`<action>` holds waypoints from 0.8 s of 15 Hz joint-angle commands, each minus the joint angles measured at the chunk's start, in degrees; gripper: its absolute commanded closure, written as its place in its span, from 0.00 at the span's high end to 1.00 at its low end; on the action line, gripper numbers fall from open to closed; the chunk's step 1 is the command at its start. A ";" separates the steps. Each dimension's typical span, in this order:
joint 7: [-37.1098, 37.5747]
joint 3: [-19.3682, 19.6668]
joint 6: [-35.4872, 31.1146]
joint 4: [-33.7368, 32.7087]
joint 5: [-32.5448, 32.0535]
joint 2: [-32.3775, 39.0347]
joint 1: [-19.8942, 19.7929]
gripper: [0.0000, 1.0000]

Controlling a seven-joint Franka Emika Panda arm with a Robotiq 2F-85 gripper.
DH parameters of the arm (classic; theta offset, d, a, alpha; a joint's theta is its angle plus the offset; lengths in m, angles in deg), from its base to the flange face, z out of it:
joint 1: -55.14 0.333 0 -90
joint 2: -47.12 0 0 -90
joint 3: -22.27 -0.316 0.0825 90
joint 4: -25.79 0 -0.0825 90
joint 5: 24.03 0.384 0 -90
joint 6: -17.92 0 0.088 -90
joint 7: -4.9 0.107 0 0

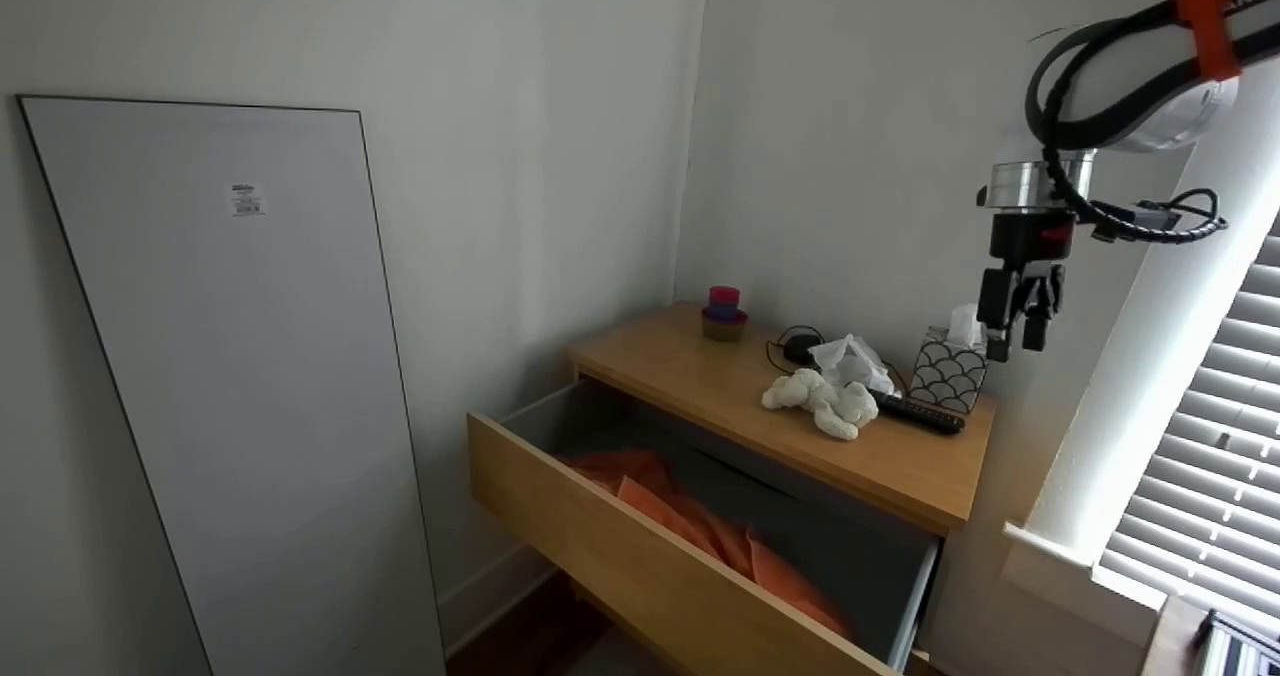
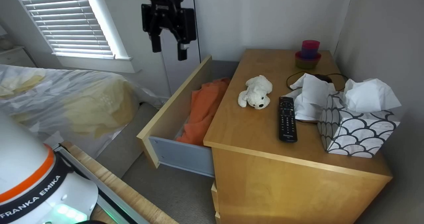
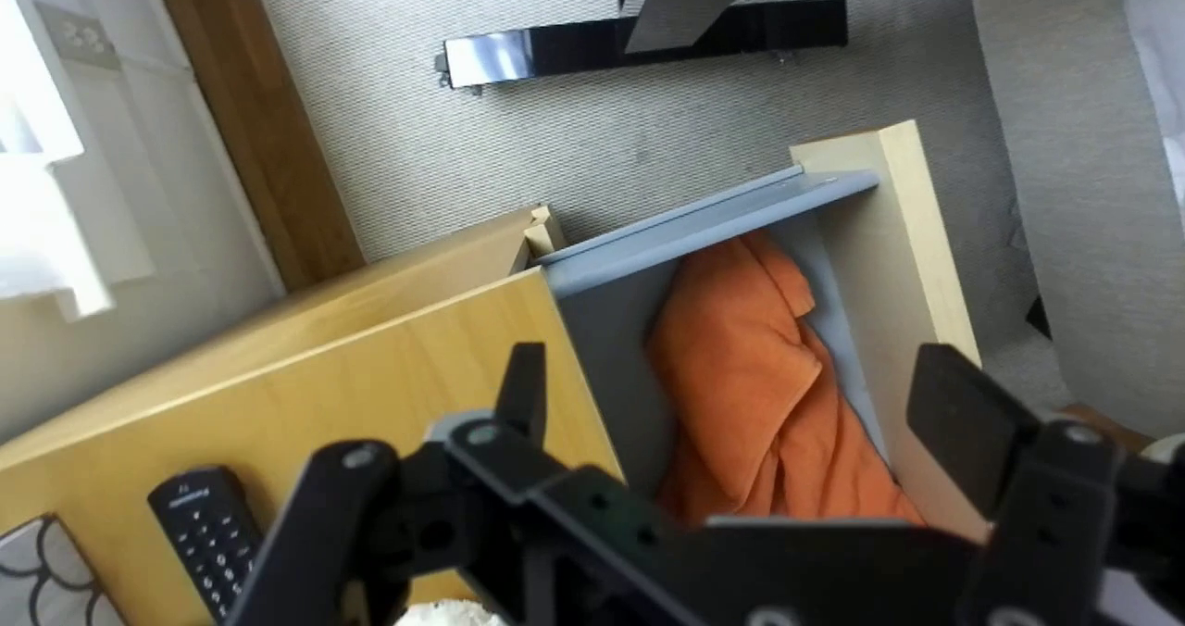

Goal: Put the black remote control and white bear in the open drawer

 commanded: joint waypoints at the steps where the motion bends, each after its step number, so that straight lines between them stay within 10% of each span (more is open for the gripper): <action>1: -11.63 3.09 1.70 -10.91 -4.79 12.50 0.19 1.00; 10: -37.15 6.91 -9.44 -29.89 -7.32 38.71 -5.64 1.00; 12: -34.35 6.03 -9.32 -26.81 -9.54 35.14 -5.97 1.00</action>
